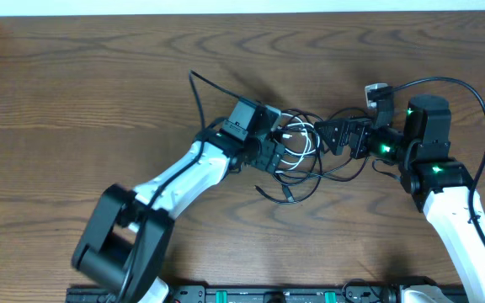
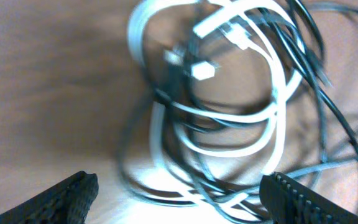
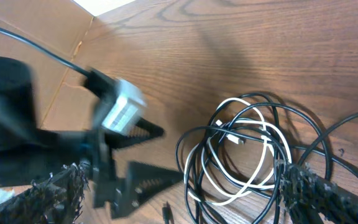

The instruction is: Untangle cables

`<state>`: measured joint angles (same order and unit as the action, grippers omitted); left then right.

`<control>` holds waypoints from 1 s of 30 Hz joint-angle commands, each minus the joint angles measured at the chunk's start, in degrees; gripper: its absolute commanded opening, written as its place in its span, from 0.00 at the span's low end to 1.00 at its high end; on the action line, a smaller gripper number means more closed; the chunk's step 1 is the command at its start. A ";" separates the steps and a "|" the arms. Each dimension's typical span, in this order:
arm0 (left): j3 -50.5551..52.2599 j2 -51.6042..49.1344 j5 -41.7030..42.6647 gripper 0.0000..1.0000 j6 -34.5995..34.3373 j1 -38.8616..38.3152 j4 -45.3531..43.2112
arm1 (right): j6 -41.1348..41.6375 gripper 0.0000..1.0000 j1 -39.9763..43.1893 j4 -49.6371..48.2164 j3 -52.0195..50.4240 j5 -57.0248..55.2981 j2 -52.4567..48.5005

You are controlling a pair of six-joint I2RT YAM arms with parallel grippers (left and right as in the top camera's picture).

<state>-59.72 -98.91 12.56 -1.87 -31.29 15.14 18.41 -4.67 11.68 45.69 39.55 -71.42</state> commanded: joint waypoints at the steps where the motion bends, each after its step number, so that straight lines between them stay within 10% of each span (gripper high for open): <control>1: -0.68 0.24 -10.29 0.90 -0.50 -0.02 0.63 | -0.28 0.99 0.46 0.11 0.20 -0.90 0.04; 30: -0.39 -9.31 -4.00 0.92 -1.64 -2.86 -1.97 | -0.28 0.99 0.44 2.51 0.20 -1.95 0.04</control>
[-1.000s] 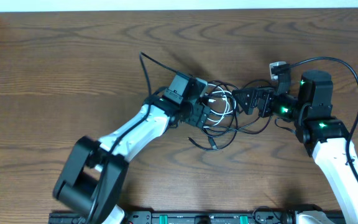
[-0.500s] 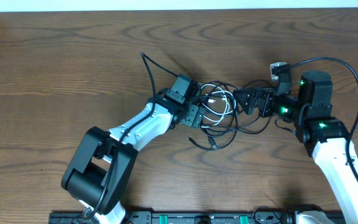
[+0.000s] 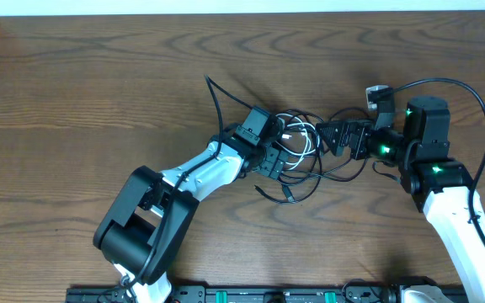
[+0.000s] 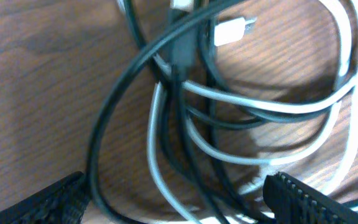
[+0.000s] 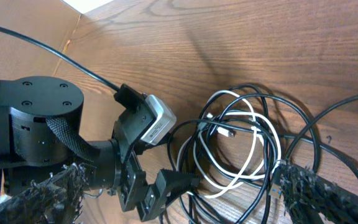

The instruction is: Untangle cables

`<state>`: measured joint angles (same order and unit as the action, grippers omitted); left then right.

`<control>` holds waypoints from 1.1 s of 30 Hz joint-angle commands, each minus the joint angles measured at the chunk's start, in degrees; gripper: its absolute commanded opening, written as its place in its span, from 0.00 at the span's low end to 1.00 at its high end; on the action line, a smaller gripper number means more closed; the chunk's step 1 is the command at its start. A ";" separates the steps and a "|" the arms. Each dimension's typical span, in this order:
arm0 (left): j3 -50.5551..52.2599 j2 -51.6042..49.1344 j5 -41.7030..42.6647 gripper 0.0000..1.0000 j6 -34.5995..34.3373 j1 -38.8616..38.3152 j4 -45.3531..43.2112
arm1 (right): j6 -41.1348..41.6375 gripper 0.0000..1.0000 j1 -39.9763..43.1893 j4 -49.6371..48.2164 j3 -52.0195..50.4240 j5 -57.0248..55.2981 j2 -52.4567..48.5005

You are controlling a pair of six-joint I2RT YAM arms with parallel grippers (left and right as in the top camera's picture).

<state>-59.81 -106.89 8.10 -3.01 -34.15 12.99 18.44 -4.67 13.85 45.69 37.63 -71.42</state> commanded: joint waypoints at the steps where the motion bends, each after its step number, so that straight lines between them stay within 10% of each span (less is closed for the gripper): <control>1: -0.31 -1.33 0.44 0.92 -0.50 -0.02 0.17 | -0.31 0.99 0.44 0.57 0.20 -0.02 0.04; 3: -0.31 -1.33 0.44 0.83 -0.50 0.00 0.20 | -0.31 0.99 0.44 0.59 0.20 -0.02 0.04; 9: -0.31 -1.36 0.46 0.08 -0.48 -0.02 0.20 | -0.33 0.99 0.44 0.61 0.20 -0.02 0.04; 18: -1.31 4.33 0.44 0.07 6.64 0.00 0.15 | -1.20 0.99 0.44 1.68 0.20 0.02 0.04; 26: -1.40 27.87 -0.20 0.07 36.09 0.00 0.13 | -4.79 0.99 0.44 1.11 0.20 2.36 0.04; 33: -1.40 37.94 -0.22 0.07 36.48 0.00 -1.27 | -6.03 0.96 0.44 -2.08 0.20 9.55 0.04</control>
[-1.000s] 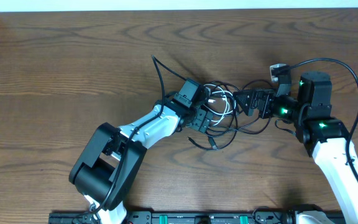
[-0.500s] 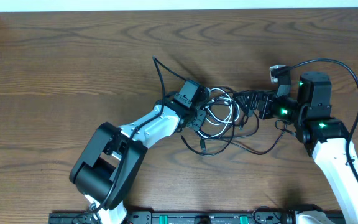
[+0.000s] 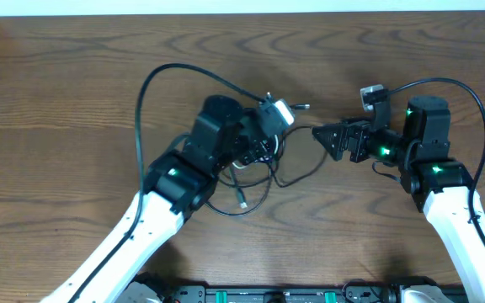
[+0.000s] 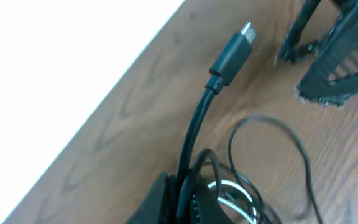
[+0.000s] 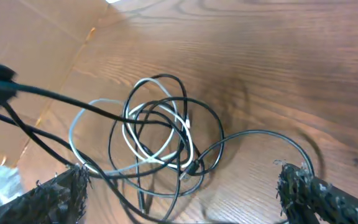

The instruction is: Untangle cables

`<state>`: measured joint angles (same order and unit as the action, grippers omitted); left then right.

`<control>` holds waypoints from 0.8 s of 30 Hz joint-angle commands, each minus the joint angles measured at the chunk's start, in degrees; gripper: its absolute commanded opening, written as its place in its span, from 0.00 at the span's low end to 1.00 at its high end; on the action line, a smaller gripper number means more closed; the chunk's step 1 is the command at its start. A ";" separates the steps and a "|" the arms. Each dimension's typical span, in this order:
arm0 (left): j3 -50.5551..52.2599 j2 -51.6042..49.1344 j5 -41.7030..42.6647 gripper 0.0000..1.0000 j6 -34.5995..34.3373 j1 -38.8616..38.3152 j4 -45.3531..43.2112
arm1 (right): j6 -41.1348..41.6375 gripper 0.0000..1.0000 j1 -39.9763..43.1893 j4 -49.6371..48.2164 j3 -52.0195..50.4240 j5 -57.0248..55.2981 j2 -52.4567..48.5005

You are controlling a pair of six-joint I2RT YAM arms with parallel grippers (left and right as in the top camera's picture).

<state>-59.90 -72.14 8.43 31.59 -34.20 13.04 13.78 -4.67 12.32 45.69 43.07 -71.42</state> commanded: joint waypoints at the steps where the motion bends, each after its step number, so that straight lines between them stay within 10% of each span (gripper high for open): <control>1: -1.31 4.44 -0.52 0.07 1.86 0.04 -2.64 | -2.12 0.96 0.37 -0.57 0.20 5.11 0.04; 24: -1.31 7.21 7.43 0.08 -12.24 0.04 -26.47 | -6.62 0.95 -3.06 -1.18 0.20 -1.66 -0.39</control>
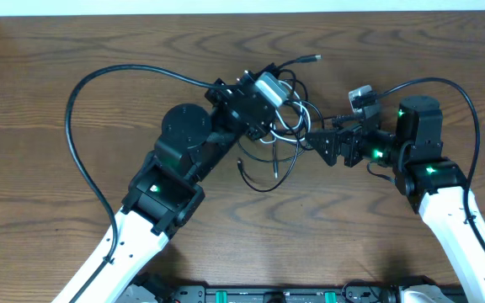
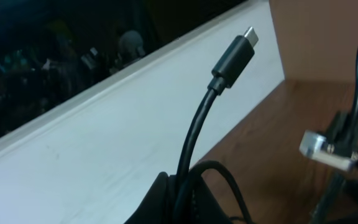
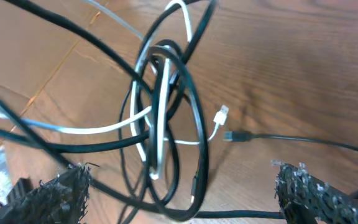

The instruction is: Untangle cables

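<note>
A tangle of black and white cables [image 1: 283, 118] hangs lifted off the table between the two arms. My left gripper [image 1: 266, 89] is shut on a black cable [image 2: 194, 134] of the tangle; its USB-C plug [image 2: 235, 53] sticks up past the shut fingers [image 2: 166, 196]. My right gripper [image 1: 321, 146] stands open just right of the hanging loops, nothing between its fingers. In the right wrist view the black and white loops [image 3: 163, 106] dangle close before the gripper [image 3: 182, 183]. A white plug [image 3: 221, 115] and a black plug [image 3: 235, 135] lie beyond on the wood.
The wooden table [image 1: 57, 67] stretches all round. My left arm's own black camera cable [image 1: 99, 84] arcs wide to the left, and the right arm's cable [image 1: 470, 101] loops at the right. A cardboard edge shows at the far left corner.
My left gripper, still shut on the black cable, now stands higher and further right. The tangle, then mostly on the table, now hangs right before the open right gripper.
My left gripper was open over the tangle on the table, then lower, close on the cables. Later it was shut on a black cable, raised, with the tangle dragged left. Now the whole tangle hangs from it. The right gripper stayed open beside it.
</note>
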`<state>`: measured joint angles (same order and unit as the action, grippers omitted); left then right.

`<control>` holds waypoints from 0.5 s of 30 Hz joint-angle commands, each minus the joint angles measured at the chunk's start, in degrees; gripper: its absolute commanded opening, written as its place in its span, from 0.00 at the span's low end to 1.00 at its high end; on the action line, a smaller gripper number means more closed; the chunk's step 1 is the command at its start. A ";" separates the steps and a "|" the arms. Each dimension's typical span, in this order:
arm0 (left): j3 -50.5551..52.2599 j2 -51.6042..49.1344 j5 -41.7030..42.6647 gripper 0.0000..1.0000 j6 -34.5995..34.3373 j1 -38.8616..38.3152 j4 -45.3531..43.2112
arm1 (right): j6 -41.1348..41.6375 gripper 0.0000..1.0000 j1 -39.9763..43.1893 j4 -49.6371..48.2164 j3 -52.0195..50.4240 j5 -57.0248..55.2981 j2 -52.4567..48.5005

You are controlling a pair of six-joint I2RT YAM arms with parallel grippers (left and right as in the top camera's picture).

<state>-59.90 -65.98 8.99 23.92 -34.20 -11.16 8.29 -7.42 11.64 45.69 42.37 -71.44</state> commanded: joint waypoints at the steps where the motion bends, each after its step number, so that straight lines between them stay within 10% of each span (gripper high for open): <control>1: -1.31 1.05 10.54 0.07 -4.57 0.04 -2.75 | -1.11 0.95 -0.31 -0.76 0.20 -0.90 -0.74; 6: -1.31 1.05 21.38 0.08 -4.59 0.04 -3.15 | -1.07 0.91 -0.96 -2.56 0.20 0.31 -2.93; 11: -1.31 1.05 27.26 0.08 -4.83 0.04 -3.17 | -1.07 0.56 -2.27 -7.02 0.20 4.57 -4.35; 15: -1.31 1.05 28.11 0.08 -6.10 0.04 -3.30 | -1.09 0.68 -3.19 -8.46 0.20 4.50 -4.37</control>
<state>-59.90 -65.98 33.82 19.40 -34.17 -13.61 7.70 -9.93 3.60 45.65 45.41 -75.66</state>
